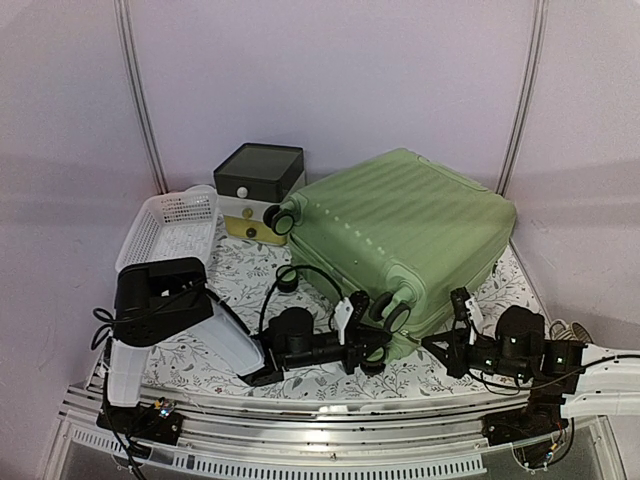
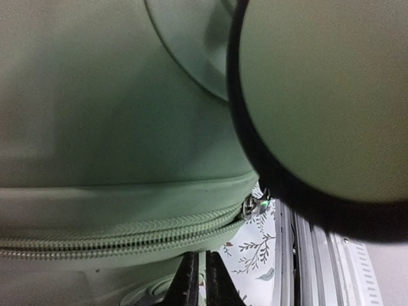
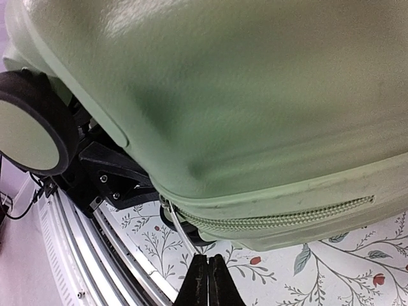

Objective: Open, take out, and arrange the luggage
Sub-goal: Pick up the wheels of luggage from the luggage.

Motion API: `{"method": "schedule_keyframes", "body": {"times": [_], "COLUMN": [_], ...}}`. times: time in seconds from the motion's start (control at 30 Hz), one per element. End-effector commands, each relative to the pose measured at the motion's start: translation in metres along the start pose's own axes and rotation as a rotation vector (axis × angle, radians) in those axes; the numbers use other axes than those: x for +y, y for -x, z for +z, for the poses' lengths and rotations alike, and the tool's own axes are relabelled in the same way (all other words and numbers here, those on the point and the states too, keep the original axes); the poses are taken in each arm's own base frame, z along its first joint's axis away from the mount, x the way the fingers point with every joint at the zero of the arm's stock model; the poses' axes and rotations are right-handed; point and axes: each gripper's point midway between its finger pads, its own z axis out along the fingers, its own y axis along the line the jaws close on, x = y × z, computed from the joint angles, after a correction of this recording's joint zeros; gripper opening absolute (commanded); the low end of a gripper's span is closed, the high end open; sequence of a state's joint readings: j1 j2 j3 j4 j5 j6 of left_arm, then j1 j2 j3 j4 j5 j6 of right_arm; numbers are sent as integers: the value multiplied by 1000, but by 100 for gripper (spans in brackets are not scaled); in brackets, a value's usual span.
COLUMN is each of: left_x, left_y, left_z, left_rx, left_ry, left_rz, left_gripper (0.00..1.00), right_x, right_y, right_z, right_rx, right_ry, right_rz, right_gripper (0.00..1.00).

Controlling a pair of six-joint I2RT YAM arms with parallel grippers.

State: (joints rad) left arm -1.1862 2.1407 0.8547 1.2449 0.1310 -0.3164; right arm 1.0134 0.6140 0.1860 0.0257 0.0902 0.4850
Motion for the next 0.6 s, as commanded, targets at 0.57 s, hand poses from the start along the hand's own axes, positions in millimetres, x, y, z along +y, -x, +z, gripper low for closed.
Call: {"method": "schedule_keyframes", "body": {"times": [0.57], "left_x": [-25], "left_y": [-17], "left_z": [29], "left_rx": [30], "left_ry": [-144], "left_rz": [26], "left_gripper": [3], "right_x": [29], "right_y": [-17], "right_z": [6], "right_rx": [3], "right_ry": [218], "right_rz": [-83], "right_gripper": [2]}}
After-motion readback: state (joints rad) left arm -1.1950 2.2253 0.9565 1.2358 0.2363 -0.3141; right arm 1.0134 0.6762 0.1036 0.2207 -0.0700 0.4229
